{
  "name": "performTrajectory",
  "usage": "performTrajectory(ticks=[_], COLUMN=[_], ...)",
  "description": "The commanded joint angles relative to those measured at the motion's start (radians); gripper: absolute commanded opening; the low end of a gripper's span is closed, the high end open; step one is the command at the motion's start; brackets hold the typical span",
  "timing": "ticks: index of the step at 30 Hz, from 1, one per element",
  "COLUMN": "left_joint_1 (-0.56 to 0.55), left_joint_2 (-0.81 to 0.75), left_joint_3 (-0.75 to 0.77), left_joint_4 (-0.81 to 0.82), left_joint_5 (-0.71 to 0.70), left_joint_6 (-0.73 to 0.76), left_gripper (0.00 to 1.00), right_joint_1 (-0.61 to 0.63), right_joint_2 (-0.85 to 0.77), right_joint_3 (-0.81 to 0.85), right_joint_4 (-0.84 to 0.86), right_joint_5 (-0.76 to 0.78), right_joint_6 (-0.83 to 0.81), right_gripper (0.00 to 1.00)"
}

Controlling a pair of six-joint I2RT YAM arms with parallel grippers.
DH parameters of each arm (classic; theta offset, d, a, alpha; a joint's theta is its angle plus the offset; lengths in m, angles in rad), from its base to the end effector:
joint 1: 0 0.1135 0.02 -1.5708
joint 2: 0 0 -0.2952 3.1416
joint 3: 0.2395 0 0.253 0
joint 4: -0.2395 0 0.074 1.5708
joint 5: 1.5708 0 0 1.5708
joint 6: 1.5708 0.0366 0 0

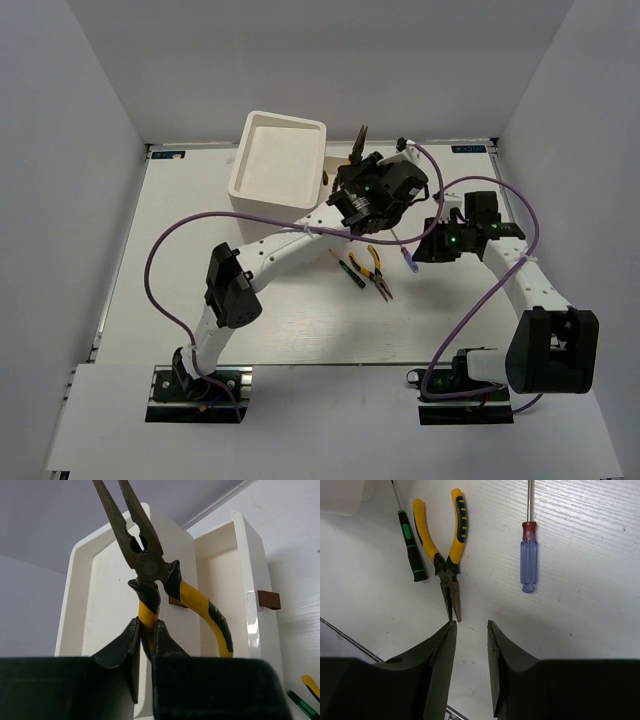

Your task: Sort the tools into containers

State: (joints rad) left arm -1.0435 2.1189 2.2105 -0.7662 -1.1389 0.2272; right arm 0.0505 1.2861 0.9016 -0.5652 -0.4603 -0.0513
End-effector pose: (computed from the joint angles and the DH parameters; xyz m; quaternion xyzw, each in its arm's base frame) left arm 0.2717 -0.4005 0.3919 0.2625 0.7496 0.3012 0.5278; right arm 0.2484 0.0288 0.2734 -0.1168 0.9223 0.2171 0.2976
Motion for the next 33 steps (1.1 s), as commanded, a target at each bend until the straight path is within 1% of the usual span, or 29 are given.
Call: performTrajectory(ticks=[1, 4, 10, 12, 13, 15, 33], left_joint_1=[0.013, 0.013, 0.013, 0.013, 0.013, 0.022, 0.040], left_joint_2=[-0.028, -0.019, 0.001, 0.001, 0.001, 0.001, 0.010], left_joint_3=[-0.026, -0.049, -0.110, -0.110, -0.120, -0.133, -0.230], left_joint_4=[0.183, 0.244, 0.254, 0.254, 0.254, 0.266, 0.275], left_joint_5=[-0.102, -0.111, -0.130, -0.140, -0.140, -0.140, -0.160], left_joint_6=[0.134, 0.175, 0.175, 0.184, 0.184, 0.184, 0.193], left_gripper=[0.00, 0.00, 0.00, 0.00, 0.00, 0.00, 0.00], right_joint_1=[-0.012, -0.021, -0.040, -0.040, -0.069, -0.078, -0.144], right_joint_2=[-0.025, -0.024, -0.028, -0.027, -0.028, -0.027, 0.016], right_joint_3=[-0.012, -0.016, -0.026, -0.029, -0.035, -0.036, -0.032], right_joint_4=[0.030, 0.033, 0.042, 0.045, 0.044, 0.042, 0.050], right_joint_5=[-0.040, -0.046, -0.064, -0.067, -0.069, -0.074, -0.143], right_joint_6=[0.019, 0.021, 0.031, 0.034, 0.034, 0.033, 0.044], right_gripper=[0.37, 0.37, 0.37, 0.37, 0.37, 0.37, 0.36])
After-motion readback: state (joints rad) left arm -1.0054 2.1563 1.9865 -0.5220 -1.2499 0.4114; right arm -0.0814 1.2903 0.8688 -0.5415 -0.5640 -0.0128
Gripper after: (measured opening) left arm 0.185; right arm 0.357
